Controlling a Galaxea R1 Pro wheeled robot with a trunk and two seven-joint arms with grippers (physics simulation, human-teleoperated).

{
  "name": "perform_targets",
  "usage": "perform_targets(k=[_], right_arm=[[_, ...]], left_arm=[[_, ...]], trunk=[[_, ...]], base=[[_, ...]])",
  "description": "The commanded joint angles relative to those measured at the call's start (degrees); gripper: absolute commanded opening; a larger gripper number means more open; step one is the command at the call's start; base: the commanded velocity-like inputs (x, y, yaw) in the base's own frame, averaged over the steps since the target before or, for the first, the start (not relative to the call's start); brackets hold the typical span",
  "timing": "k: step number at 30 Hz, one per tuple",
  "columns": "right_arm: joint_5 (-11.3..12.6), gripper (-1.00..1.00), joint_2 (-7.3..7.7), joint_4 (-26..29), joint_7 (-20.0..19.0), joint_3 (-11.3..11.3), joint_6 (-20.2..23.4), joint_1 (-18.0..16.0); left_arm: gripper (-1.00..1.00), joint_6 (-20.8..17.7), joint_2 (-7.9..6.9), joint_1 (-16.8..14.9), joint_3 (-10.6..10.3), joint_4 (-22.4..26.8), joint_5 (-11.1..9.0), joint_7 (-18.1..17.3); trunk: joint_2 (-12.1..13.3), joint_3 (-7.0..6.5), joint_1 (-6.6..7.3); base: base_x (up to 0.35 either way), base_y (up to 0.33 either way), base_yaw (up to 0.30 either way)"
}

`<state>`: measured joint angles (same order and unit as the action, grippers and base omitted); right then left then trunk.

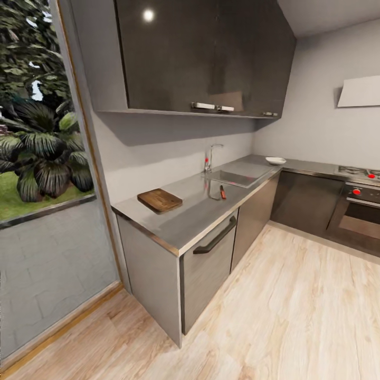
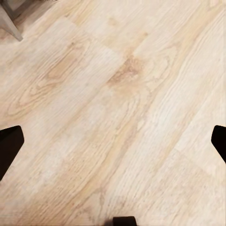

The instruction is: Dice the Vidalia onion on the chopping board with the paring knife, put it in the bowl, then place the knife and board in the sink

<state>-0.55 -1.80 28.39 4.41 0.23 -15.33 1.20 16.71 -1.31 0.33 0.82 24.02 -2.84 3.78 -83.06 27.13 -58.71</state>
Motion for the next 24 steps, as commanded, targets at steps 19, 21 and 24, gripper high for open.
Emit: perform_targets(k=[19, 21, 24], right_arm=[[-0.1, 1.0, -0.05, 0.1, 0.2, 0.0, 0.0, 0.0], [-0.1, 1.0, -0.05, 0.1, 0.2, 0.0, 0.0, 0.0], [-0.1, 1.0, -0.05, 0.1, 0.2, 0.0, 0.0, 0.0]], left_arm=[[1.0, 0.1, -0.01, 0.0, -0.2, 0.0, -0.2, 0.0], [1.0, 0.1, -0.01, 0.0, -0.2, 0.0, -0.2, 0.0], [1.0, 0.1, -0.01, 0.0, -0.2, 0.0, -0.2, 0.0]], trunk=[[0.0, 0.03, -0.02], [0.0, 0.03, -0.02], [0.0, 0.03, -0.02]], base=[[0.126, 0.159, 0.0], [0.008, 0.005, 0.0], [0.003, 0.002, 0.0]])
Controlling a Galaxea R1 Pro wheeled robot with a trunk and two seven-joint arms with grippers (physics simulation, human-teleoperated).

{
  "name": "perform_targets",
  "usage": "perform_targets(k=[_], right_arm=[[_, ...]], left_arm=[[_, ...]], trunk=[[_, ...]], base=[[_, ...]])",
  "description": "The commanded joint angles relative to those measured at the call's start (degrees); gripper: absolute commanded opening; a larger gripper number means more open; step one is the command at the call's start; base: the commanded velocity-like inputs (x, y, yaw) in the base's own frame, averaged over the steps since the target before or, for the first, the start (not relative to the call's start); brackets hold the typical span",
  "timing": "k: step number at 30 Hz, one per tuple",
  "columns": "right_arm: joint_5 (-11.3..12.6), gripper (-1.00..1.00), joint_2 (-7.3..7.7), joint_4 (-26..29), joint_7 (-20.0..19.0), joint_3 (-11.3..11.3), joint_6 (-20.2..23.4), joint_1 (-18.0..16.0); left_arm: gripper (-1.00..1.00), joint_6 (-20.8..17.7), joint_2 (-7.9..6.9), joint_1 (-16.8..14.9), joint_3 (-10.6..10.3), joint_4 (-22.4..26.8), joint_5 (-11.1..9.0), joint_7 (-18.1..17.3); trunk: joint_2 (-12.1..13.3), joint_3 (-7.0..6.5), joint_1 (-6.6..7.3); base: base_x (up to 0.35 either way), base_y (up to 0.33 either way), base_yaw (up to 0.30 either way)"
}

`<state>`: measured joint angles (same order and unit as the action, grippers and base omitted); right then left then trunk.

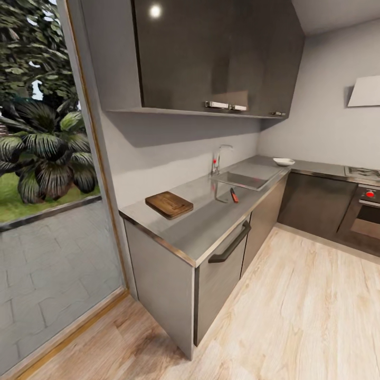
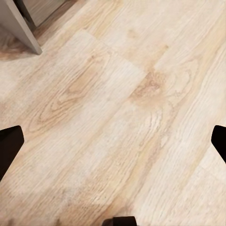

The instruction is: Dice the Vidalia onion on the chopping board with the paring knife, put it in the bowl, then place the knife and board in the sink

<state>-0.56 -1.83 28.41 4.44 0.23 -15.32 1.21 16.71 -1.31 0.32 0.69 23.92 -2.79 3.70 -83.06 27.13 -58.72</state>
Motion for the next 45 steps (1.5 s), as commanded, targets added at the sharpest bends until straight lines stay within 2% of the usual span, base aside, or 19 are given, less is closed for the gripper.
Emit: perform_targets(k=[1, 45], right_arm=[[-0.1, 1.0, -0.01, 0.1, 0.2, 0.0, -0.1, 0.0], [-0.1, 1.0, -0.14, -0.4, 0.7, -0.1, 0.2, 0.0]], left_arm=[[1.0, 0.1, -0.01, 0.0, -0.1, 0.1, -0.3, 0.1], [1.0, -0.2, -0.01, 0.0, -0.1, 1.4, 0.1, -0.1]], trunk=[[0.0, 0.03, 0.0], [0.0, 0.03, 0.0]], base=[[0.001, 0.001, 0.0], [0.0, 0.0, 0.0]])
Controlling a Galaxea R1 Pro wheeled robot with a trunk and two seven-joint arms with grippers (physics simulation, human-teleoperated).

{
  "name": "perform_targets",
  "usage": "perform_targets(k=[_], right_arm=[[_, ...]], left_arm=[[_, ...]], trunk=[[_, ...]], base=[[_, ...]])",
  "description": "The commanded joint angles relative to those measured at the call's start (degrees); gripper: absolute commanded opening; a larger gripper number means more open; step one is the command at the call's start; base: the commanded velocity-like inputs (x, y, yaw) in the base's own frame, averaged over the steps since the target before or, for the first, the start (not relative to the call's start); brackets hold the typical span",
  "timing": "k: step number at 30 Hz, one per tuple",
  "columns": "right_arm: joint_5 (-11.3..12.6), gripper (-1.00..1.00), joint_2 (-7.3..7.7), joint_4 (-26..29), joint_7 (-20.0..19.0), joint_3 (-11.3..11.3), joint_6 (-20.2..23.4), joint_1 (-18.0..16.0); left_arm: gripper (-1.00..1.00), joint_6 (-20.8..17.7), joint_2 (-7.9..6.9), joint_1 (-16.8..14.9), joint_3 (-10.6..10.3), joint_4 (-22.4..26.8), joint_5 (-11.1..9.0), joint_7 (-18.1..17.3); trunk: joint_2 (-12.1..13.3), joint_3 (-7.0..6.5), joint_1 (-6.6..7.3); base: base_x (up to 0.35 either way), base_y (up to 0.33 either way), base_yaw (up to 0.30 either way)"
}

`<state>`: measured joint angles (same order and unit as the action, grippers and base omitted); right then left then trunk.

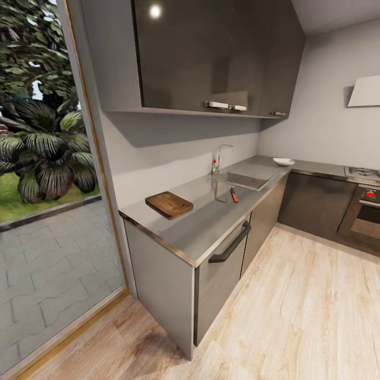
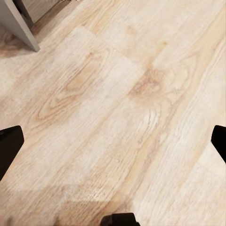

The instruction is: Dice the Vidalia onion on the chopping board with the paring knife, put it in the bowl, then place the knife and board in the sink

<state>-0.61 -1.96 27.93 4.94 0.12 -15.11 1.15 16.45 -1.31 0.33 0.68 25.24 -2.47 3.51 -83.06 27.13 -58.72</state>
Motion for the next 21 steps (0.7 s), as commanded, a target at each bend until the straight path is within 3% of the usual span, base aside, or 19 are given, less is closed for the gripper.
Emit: perform_targets(k=[1, 6, 11, 12, 14, 19, 20, 21], right_arm=[[-0.1, 1.0, 0.03, 0.2, 0.2, 0.0, 0.0, 0.0], [-0.1, 1.0, 0.31, 3.5, 1.5, -0.1, 0.3, 0.0], [-0.2, 1.0, 0.37, 14.8, 8.7, -0.1, 4.0, 0.0], [-0.2, 1.0, 0.37, 21.9, 10.7, -0.1, 10.2, 0.0], [-0.2, 1.0, 0.38, 29.8, 11.3, -0.1, 16.9, 0.0], [-0.4, 1.0, 0.38, 41.2, 12.0, -0.1, 24.4, 0.0], [-0.4, 1.0, 0.41, 50.4, 13.2, -0.1, 30.8, -0.3], [-0.4, 1.0, 0.43, 53.1, 13.8, -0.1, 32.9, -0.6]], left_arm=[[1.0, 0.1, -0.01, 0.0, -0.1, 0.1, -0.3, 0.1], [1.0, 0.1, -0.01, 0.0, -0.1, 0.0, -0.3, 0.1], [1.0, 0.1, -0.01, 0.0, -0.1, -0.2, -0.4, 0.1], [1.0, 0.2, -0.01, 0.0, -0.1, -0.8, -0.4, 0.1], [1.0, 0.2, -0.01, 0.0, -0.1, -1.0, -0.3, 0.1], [1.0, 0.2, -0.01, 0.0, -0.1, -1.2, -0.4, 0.1], [1.0, 0.2, -0.01, 0.0, -0.1, -1.2, -0.4, 0.1], [1.0, 0.2, -0.01, 0.0, -0.1, -1.2, -0.4, 0.1]], trunk=[[0.0, 0.03, 0.0], [0.0, 0.03, 0.0], [0.0, 0.03, 0.0], [0.0, 0.03, 0.0], [0.0, 0.03, 0.0], [0.0, 0.03, 0.0], [0.0, 0.03, 0.0], [0.0, 0.03, 0.0]], base=[[0.0, 0.0, 0.0], [0.0, 0.0, 0.0], [0.0, 0.0, 0.0], [0.0, 0.0, 0.0], [0.0, 0.0, 0.0], [0.0, 0.0, 0.0], [0.0, 0.0, 0.0], [0.0, 0.0, 0.0]])
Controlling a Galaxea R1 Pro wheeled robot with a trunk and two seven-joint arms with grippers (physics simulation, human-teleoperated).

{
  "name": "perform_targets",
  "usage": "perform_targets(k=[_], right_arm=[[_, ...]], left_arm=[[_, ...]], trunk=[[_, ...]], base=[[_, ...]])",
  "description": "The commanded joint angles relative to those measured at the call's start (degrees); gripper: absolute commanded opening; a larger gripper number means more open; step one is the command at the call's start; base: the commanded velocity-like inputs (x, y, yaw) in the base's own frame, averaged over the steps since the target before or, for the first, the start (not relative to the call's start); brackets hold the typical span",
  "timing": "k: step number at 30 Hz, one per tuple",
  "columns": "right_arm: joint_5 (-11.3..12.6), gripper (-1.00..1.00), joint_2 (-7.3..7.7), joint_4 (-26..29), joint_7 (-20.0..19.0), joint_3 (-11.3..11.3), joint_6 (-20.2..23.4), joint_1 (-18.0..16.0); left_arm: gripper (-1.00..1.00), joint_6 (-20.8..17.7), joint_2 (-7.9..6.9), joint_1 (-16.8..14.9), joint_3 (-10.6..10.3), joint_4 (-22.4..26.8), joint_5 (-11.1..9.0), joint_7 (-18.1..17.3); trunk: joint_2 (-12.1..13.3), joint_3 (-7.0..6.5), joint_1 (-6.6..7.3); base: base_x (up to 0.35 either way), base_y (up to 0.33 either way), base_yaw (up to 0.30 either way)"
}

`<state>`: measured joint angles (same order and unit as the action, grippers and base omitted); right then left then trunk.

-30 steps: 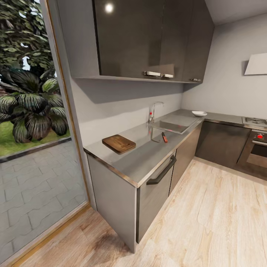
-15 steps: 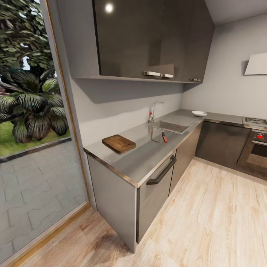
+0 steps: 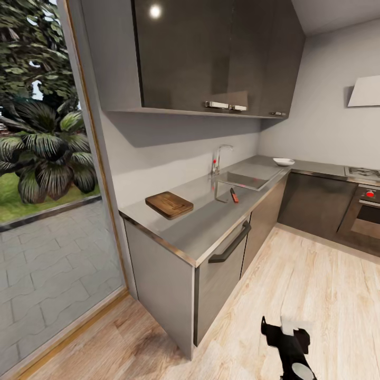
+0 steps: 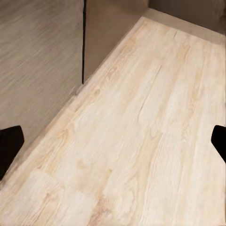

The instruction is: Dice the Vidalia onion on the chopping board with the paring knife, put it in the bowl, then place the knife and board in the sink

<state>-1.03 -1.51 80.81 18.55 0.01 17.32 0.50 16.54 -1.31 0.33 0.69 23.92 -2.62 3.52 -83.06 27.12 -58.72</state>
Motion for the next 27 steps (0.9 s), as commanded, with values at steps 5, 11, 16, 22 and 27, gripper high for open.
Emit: perform_targets(k=[5, 11, 16, 22, 27], right_arm=[[0.0, 1.0, -0.05, 7.0, 2.6, 0.0, 6.9, -4.2], [0.0, 1.0, -0.06, 8.6, 4.2, 0.0, 15.9, -16.1], [-0.4, 1.0, -0.24, 8.5, 5.6, 0.0, 21.4, -27.4], [-0.5, 1.0, -0.83, 6.8, 7.0, 0.4, 27.6, -40.2], [-0.5, 1.0, -3.4, 0.2, 7.5, 0.6, 28.8, -48.1]], left_arm=[[1.0, 0.1, -0.01, 0.0, -0.1, 0.0, -0.3, 0.1], [1.0, 0.1, -0.02, 0.0, -0.1, 0.0, -0.2, 0.0], [1.0, 0.2, -0.09, 0.0, -0.1, 0.0, -0.2, 0.0], [1.0, 0.2, -0.09, 0.0, -0.1, 0.0, -0.2, 0.0], [1.0, 0.2, -0.09, 0.0, -0.1, 0.1, -0.2, 0.0]], trunk=[[0.0, 0.04, -0.01], [0.0, 0.04, -0.01], [0.0, 0.04, -0.01], [0.0, 0.04, -0.01], [0.0, 0.04, -0.01]], base=[[0.0, 0.0, 0.0], [0.0, 0.0, 0.0], [0.0, 0.0, 0.0], [0.0, 0.0, 0.0], [0.0, 0.0, 0.0]])
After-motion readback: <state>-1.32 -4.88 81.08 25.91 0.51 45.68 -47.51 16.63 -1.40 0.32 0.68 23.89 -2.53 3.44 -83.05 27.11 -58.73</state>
